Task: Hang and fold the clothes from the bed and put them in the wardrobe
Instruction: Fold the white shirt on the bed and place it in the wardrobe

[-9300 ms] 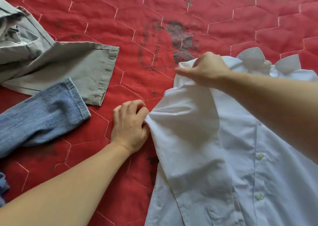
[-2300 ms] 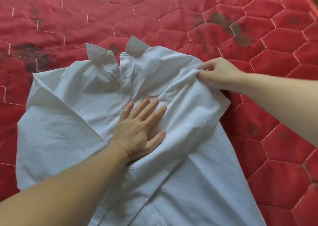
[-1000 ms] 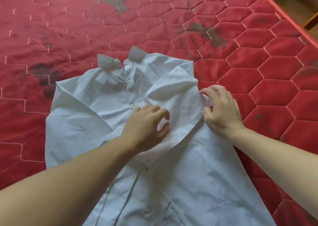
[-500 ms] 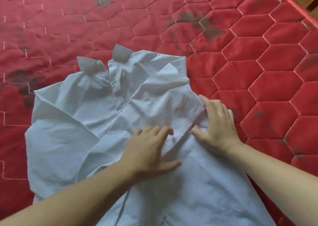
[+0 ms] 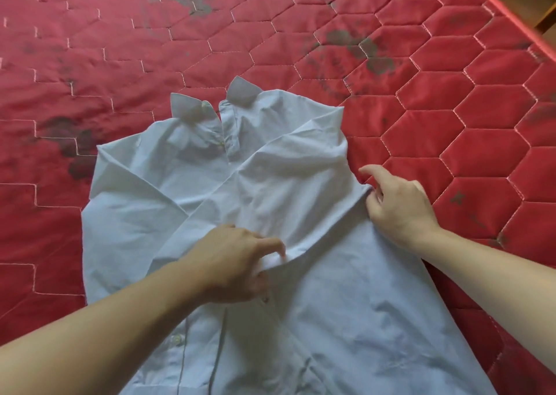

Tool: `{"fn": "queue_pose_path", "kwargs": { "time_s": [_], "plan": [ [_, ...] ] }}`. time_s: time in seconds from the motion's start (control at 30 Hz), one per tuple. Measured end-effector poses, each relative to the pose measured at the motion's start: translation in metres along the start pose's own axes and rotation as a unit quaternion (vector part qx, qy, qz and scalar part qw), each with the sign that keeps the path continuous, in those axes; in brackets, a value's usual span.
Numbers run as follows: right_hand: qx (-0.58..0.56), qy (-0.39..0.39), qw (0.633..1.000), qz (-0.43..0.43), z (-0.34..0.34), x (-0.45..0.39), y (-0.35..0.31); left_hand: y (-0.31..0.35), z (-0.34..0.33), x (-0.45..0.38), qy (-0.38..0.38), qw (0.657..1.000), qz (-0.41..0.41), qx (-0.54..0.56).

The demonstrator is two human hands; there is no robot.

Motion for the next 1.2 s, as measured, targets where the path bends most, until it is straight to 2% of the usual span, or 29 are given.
{"fn": "queue_pose_path", "kwargs": {
  "time_s": [0.07, 0.1, 0.13, 0.2, 0.23, 0.3, 0.4, 0.5, 0.6, 0.7, 0.8, 0.9, 0.97, 1.0, 1.07, 1.13, 1.2],
  "plan": [
    [0.029, 0.033, 0.999, 0.033, 0.008, -0.003, -0.010, 0.006, 0.003, -0.009, 0.059, 0.998, -0.006, 0.008],
    [0.029, 0.046, 0.996, 0.066, 0.010, -0.006, -0.021, 0.005, 0.004, -0.016, 0.086, 0.996, 0.018, 0.007],
    [0.034, 0.048, 0.992, 0.107, 0.008, -0.011, -0.035, 0.002, 0.002, -0.023, 0.089, 0.995, 0.050, 0.000],
    [0.077, -0.004, 0.982, 0.173, -0.011, -0.025, -0.055, -0.008, -0.015, -0.035, 0.058, 0.993, 0.099, -0.027],
    [0.101, -0.042, 0.979, 0.172, -0.023, -0.034, -0.059, -0.011, -0.025, -0.039, 0.049, 0.992, 0.106, -0.036],
    [0.109, -0.095, 0.985, 0.094, -0.041, -0.058, -0.049, -0.014, -0.035, -0.041, 0.060, 0.992, 0.109, -0.038],
    [0.050, -0.058, 0.997, 0.015, -0.040, -0.093, -0.040, -0.011, -0.035, -0.039, 0.104, 0.988, 0.108, -0.033],
    [0.023, -0.025, 0.999, 0.016, -0.023, -0.129, -0.043, -0.011, -0.036, -0.041, 0.136, 0.986, 0.096, -0.026],
    [0.069, -0.104, 0.991, 0.052, -0.011, -0.160, -0.039, -0.014, -0.036, -0.041, 0.145, 0.985, 0.095, -0.020],
    [0.008, -0.147, 0.989, 0.020, -0.006, -0.180, -0.038, -0.015, -0.037, -0.040, 0.152, 0.984, 0.090, -0.018],
    [-0.031, -0.123, 0.992, -0.024, -0.019, -0.189, -0.039, -0.015, -0.037, -0.040, 0.157, 0.984, 0.085, -0.017],
    [-0.009, -0.014, 1.000, -0.010, -0.025, -0.178, -0.051, -0.015, -0.036, -0.039, 0.164, 0.983, 0.083, -0.009],
    [0.019, 0.089, 0.993, 0.072, -0.015, -0.146, -0.069, -0.014, -0.037, -0.040, 0.155, 0.984, 0.083, -0.006],
    [0.038, 0.096, 0.985, 0.139, -0.017, -0.127, -0.081, -0.014, -0.037, -0.039, 0.149, 0.985, 0.086, -0.004],
    [0.123, 0.004, 0.962, 0.243, -0.039, -0.089, -0.092, -0.015, -0.036, -0.039, 0.136, 0.987, 0.089, -0.008],
    [0.193, -0.112, 0.946, 0.236, -0.062, -0.069, -0.080, -0.016, -0.034, -0.039, 0.133, 0.987, 0.086, -0.005],
    [0.198, -0.135, 0.947, 0.213, -0.069, -0.068, -0.071, -0.015, -0.035, -0.033, 0.130, 0.988, 0.076, 0.012]
  ]
}}
Point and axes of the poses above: each hand's wrist, its own x-axis away from the middle knuckle, its own z-axis out of the back of the hand, y = z × x, the point moved 6 cm from there along -x, towards the middle knuckle, and after that the axes turned 5 degrees about z, right-handed, at the moved point
